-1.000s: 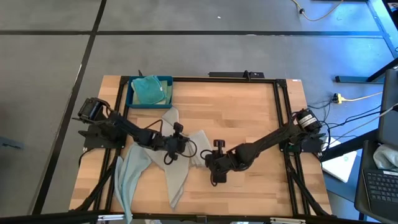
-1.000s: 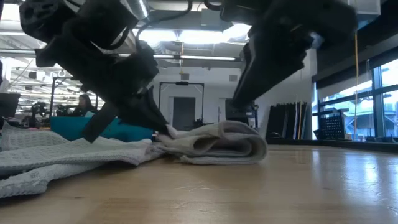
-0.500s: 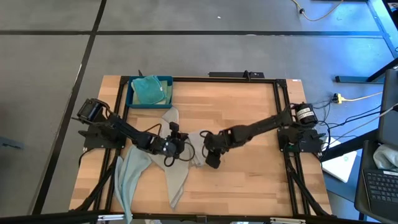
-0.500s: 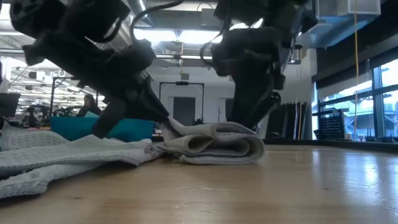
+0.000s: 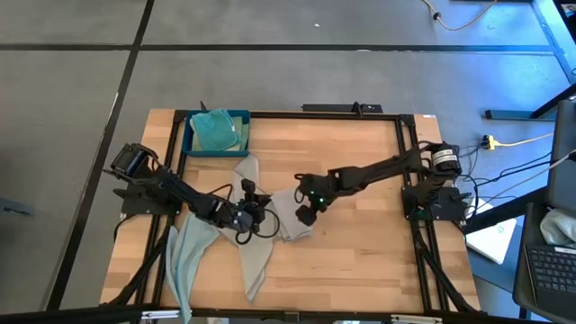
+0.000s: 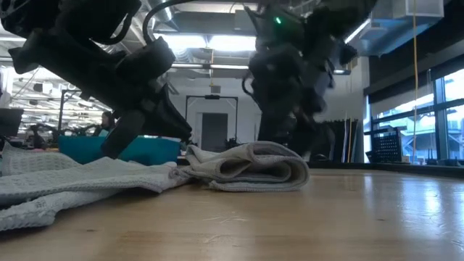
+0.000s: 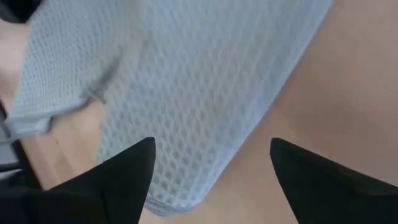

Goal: Fold microfiber towels
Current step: Fold the right gray towel, then put the right gray towel into the blue bin

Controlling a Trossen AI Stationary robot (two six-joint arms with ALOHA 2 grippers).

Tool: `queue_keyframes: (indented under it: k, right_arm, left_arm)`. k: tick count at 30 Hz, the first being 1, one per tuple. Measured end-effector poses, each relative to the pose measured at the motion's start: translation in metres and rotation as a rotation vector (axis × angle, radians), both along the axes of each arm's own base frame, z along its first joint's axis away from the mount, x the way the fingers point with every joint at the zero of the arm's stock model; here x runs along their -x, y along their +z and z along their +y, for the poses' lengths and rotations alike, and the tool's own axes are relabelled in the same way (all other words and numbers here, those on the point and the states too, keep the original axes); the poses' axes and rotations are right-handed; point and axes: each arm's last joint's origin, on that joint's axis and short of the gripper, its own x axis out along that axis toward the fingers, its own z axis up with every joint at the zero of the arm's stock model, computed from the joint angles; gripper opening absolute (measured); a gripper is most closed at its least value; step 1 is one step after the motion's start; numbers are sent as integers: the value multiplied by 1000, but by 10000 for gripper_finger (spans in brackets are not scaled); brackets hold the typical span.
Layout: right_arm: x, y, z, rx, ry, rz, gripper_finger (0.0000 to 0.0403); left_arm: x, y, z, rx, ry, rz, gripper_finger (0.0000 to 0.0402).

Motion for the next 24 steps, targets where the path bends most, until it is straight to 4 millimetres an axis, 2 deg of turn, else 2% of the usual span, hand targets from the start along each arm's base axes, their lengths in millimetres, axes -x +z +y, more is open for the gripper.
queue_keyframes:
  k: [7, 12, 15, 24]
  right_arm:
    - [12, -28, -3, -116, -164, -195, 320]
    - [18, -38, -3, -95, -204, -189, 320]
    - [14, -44, 0, -103, -207, -206, 320]
    - [-11, -52, 5, -78, -124, -294, 319]
  left_arm:
    - [-1, 0, 1, 0, -21, 7, 44]
    - [-3, 2, 4, -4, -29, 2, 44]
    - [-4, 2, 5, -7, -26, 3, 44]
    - [-5, 2, 6, 12, -32, -5, 44]
